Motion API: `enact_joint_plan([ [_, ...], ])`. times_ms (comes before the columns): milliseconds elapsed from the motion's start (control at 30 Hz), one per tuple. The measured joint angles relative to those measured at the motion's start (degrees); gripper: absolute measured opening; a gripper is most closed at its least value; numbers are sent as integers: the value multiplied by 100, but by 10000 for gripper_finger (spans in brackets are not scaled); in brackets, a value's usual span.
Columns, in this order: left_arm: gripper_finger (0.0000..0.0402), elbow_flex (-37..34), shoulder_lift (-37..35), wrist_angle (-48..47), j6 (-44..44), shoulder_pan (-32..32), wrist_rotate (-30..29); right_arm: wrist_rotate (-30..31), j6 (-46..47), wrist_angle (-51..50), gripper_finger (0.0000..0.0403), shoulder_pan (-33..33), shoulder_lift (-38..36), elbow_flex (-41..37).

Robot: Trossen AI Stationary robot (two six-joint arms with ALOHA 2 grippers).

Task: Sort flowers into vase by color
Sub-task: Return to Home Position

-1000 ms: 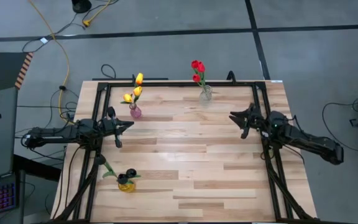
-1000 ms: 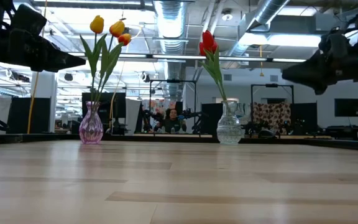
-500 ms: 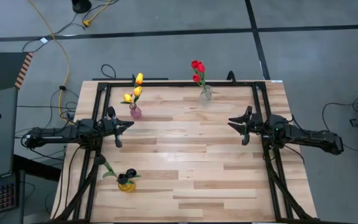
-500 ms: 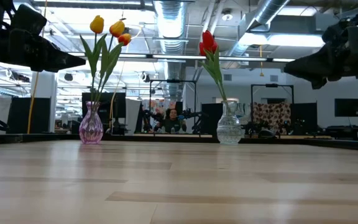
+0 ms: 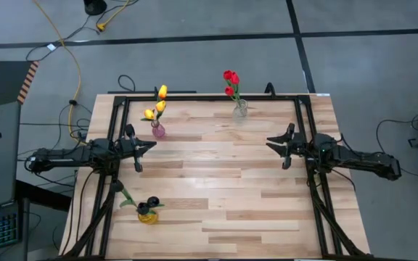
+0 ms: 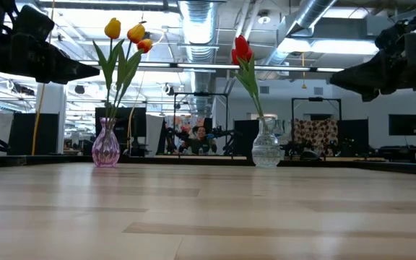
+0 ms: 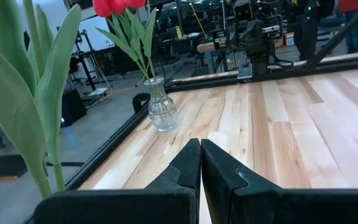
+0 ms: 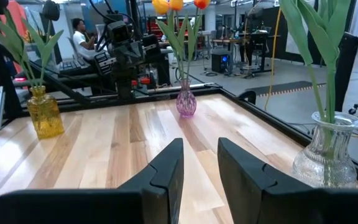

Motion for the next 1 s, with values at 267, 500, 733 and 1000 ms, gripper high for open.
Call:
enact_joint_plan([
  [267, 0, 0, 0, -10, 480, 0, 178, 0, 0, 13, 127, 0, 0, 0],
  [500, 0, -7, 0, -39, 976, 0, 916, 2, 2, 20, 127, 0, 0, 0],
  [733, 0, -128, 0, 271, 1149, 251, 1325, 0, 2, 29, 127, 0, 0, 0],
  [1000, 0, -291, 34, 695, 1150, 696, 1613, 0, 2, 33, 127, 0, -2, 0],
])
